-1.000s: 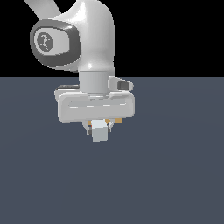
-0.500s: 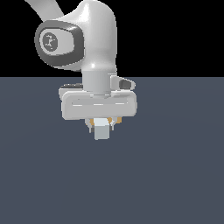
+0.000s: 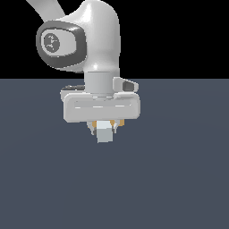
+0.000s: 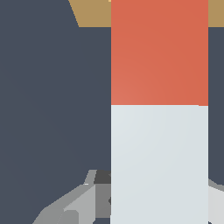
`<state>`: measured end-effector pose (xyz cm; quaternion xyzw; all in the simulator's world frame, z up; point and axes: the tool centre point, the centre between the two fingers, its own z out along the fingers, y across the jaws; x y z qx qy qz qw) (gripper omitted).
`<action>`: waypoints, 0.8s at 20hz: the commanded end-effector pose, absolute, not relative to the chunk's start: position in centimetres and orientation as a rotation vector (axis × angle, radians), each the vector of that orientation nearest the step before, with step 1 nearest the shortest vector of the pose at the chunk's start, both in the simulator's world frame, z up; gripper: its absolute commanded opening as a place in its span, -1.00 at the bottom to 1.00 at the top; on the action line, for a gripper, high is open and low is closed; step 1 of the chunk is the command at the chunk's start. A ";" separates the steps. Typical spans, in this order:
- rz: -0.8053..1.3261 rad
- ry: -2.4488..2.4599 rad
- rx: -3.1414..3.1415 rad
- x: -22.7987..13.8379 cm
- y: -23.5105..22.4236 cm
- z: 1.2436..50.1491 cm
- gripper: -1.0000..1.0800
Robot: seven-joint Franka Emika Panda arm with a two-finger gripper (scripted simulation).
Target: Insert the peg into the horizontal hole in a box.
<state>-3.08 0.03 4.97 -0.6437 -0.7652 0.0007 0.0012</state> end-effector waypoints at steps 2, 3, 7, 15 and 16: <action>0.000 -2.404 -2.021 -3.2 0.6 5.1 -1.00; 0.000 -2.404 -2.021 -3.2 0.9 5.1 -1.00; -0.001 -2.404 -2.022 -3.6 2.9 5.1 -1.00; -0.003 -2.405 -2.022 -4.4 7.9 5.2 -1.00; -0.003 -2.405 -2.022 -4.5 8.3 5.2 -1.00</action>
